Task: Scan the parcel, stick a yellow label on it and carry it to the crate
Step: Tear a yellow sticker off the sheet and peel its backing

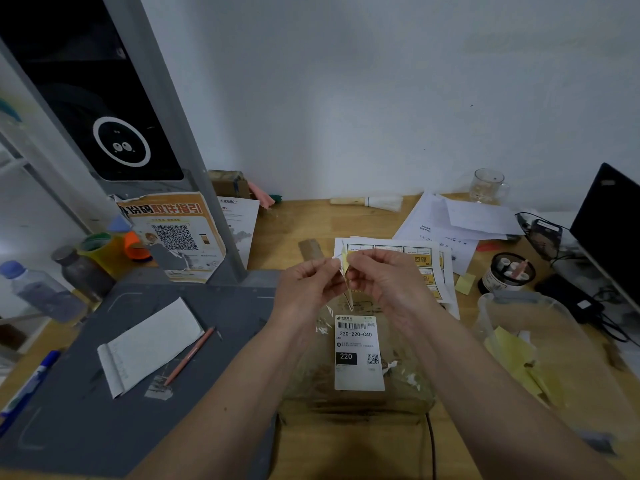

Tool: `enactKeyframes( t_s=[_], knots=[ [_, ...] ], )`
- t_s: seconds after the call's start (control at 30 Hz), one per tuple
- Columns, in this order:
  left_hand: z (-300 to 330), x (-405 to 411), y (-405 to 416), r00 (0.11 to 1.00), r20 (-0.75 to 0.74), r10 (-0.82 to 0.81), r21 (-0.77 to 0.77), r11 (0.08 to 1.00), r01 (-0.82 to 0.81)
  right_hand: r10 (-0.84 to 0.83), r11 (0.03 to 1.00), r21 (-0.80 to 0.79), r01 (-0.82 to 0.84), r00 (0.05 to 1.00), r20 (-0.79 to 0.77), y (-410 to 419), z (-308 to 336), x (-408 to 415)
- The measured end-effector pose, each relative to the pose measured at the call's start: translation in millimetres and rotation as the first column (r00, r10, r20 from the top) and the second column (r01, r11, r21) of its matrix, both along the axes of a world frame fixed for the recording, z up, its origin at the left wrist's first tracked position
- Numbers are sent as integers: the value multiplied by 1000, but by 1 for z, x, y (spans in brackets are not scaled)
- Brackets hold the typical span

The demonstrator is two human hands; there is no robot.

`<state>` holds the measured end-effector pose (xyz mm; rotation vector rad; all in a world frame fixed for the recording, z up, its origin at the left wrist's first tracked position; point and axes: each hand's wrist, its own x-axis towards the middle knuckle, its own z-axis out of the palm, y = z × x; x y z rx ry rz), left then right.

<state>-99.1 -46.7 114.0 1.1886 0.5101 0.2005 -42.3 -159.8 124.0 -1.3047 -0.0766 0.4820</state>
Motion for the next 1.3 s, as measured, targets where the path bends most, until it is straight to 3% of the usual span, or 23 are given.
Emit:
enactKeyframes(
  t_s=[0.43, 0.57, 0.7, 0.8, 0.93, 1.1, 1.3],
  knots=[
    [-3, -1, -3, 1000, 1, 1, -38, 999, -1, -16, 999, 31, 17, 999, -45, -3, 1, -3],
    [-3, -1, -5, 999, 1, 43, -33, 999, -43, -18, 1000, 2, 18, 999, 31, -1, 2, -8],
    [-1, -3, -7, 999, 7, 53, -17, 998, -52, -30, 974, -213, 73, 980, 197, 1, 3, -12],
    [0, -3, -7, 998, 4, 64, 3, 998, -64, -63, 968, -224, 116, 971, 231, 1, 2, -11],
    [0, -3, -7, 998, 1, 59, 22, 998, -59, -74, 980, -169, 101, 985, 157, -1, -2, -9],
    [1, -4, -6, 999, -2, 38, -66, 997, -38, -76, 994, -69, 79, 996, 48, -2, -3, -7],
    [1, -3, -6, 999, -13, 47, -78, 996, -48, -71, 996, -51, 72, 997, 24, -3, -5, -4]
  ],
)
